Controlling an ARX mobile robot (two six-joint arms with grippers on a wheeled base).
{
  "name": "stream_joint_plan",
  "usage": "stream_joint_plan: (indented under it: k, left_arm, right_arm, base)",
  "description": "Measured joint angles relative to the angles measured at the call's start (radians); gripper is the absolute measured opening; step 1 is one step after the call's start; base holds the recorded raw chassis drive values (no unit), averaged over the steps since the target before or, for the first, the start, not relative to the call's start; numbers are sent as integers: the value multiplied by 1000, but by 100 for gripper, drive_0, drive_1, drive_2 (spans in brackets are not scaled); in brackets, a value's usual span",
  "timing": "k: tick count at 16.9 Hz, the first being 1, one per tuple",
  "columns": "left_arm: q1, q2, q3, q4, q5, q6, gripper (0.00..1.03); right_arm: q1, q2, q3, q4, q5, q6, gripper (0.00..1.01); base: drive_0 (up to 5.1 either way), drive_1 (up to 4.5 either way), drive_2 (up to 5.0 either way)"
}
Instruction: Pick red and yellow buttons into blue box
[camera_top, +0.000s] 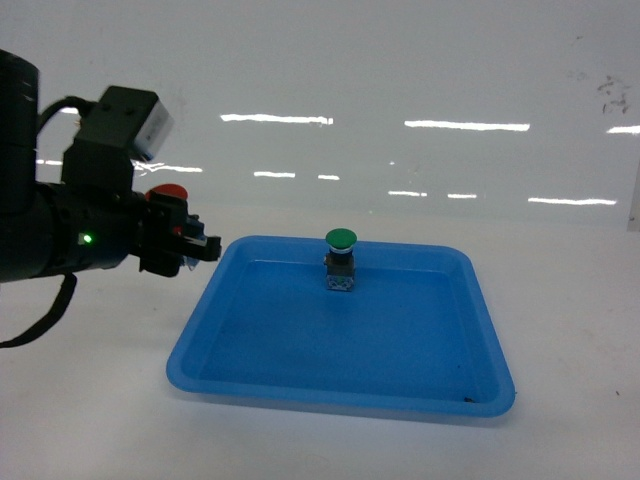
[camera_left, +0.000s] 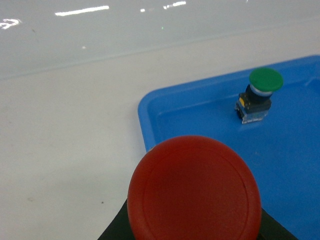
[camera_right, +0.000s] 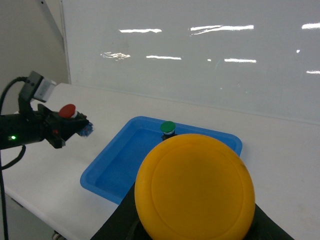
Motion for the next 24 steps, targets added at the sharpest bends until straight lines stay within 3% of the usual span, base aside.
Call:
stream_joint_plan:
  k: [2,4,11,18,24]
  left_arm:
    - [0,-322,-124,-26,-7,-96,24]
    - [-3,-444,-170,-56,-20,-122,24]
    - [-6,-633,-224,-98,-40,-135,24]
    - [11,-846,-296,-229,-75,-183,24]
    - [18,-851,-296,-231,-78,-199,24]
  right_arm:
    - [0,0,0,0,0,0,26]
    - [0,0,0,0,0,0,26]
    - [0,0,0,0,0,0,26]
    - [0,0,0,0,0,0,26]
    - [0,0,0,0,0,0,26]
  base:
    - [0,0,0]
    - [0,0,0]
    - [0,0,0]
    - [0,0,0]
    - [0,0,0]
